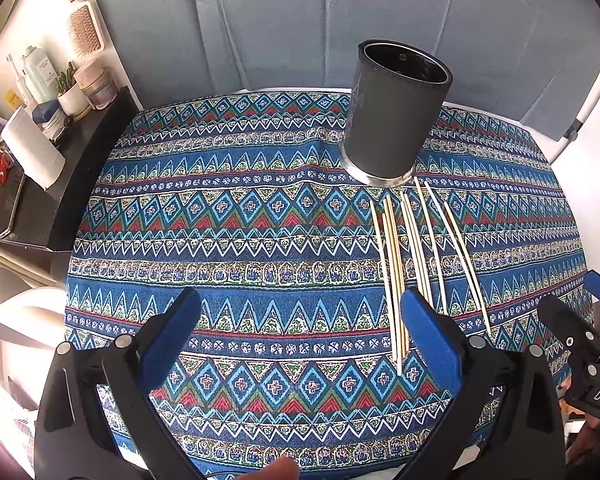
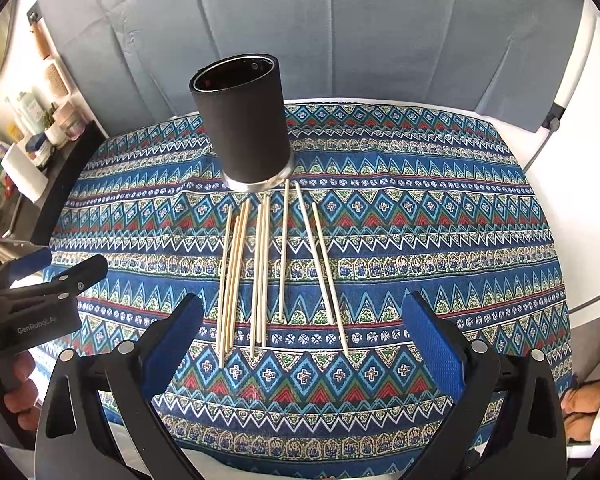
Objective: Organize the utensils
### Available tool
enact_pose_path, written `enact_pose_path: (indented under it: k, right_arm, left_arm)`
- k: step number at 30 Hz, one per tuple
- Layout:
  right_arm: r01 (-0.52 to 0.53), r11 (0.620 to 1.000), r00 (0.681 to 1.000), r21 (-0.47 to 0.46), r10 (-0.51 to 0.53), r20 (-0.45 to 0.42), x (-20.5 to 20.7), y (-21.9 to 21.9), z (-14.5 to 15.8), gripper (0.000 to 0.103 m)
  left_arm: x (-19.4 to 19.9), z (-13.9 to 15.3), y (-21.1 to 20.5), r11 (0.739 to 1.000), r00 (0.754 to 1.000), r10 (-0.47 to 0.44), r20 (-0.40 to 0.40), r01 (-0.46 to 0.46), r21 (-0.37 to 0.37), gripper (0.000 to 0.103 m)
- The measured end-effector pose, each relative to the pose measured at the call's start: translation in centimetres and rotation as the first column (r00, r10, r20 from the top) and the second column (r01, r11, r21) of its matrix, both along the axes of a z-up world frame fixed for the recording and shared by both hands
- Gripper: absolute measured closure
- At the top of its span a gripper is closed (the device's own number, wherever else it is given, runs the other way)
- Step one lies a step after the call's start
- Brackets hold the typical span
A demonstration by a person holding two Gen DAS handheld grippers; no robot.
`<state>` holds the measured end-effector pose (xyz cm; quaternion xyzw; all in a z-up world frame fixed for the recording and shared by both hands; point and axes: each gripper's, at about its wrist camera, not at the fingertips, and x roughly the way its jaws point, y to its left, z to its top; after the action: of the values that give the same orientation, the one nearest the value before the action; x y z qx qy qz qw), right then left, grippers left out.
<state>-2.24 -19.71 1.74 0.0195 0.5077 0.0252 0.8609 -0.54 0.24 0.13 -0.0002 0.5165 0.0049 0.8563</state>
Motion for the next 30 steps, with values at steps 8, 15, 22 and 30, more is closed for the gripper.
enact_pose_path:
  k: [8,15,22,30]
  right_arm:
    - [-0.006,1.000,1.000,-0.023,0.006,-0.006,0.1,0.1,-0.1,0.007]
    - [-0.008,1.000,1.000,-0.027,0.007,-0.017,0.3,0.1,-0.6,0.007]
    - [-0.016,0.999,1.000,-0.028,0.015,-0.023,0.3,0.0,-0.7,0.007]
    - [-0.020,0.999,0.999,-0.032,0.019,-0.039,0.9,-0.3,-1.3,0.007]
  left_arm:
    - [-0.1,-0.1,0.0,1.000,1.000,-0.004,-0.003,0.004,0.003,0.005]
    - [0.1,-0.3,-0.6,1.000,1.000,-0.019,-0.011,0.019,0.014,0.005]
    - [0.4,-0.5,-0.7,1.000,0.999,-0.022,-0.028,0.022,0.018,0.005]
    - [1.0,-1.2,-0.5,1.000,0.998,-0.007,-0.065,0.007,-0.001,0.005]
